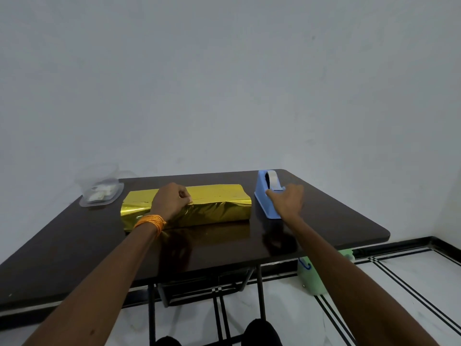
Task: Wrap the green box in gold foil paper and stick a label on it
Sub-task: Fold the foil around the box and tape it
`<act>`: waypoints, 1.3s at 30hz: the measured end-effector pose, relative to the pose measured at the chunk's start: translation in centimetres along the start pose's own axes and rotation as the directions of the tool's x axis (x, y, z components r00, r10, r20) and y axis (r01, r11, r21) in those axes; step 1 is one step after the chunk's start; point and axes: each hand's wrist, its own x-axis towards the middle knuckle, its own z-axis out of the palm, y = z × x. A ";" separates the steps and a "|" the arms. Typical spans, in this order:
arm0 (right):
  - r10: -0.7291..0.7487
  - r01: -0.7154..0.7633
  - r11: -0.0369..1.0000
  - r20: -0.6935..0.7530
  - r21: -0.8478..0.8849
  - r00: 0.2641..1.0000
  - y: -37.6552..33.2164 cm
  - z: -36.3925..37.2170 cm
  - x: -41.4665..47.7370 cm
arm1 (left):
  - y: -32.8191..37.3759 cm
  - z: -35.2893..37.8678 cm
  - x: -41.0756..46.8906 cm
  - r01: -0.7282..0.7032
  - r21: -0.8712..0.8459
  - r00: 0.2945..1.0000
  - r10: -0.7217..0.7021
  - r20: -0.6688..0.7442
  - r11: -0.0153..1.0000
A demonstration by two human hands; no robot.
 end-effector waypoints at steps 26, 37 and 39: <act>0.359 -0.540 0.739 0.443 0.402 0.822 -6.1 -3.0 2.1 | 0.2 0.1 -0.1 -0.007 0.014 1.000 0.007 -0.015 1.000; 0.307 -0.387 0.712 0.237 0.586 0.922 -5.0 -1.3 0.0 | -0.1 0.3 0.0 -0.019 0.029 1.000 0.019 -0.025 0.999; 0.314 -0.376 0.712 0.210 0.593 0.926 -4.3 -0.9 -0.5 | -0.1 0.4 0.0 -0.019 0.036 0.999 0.020 -0.027 0.999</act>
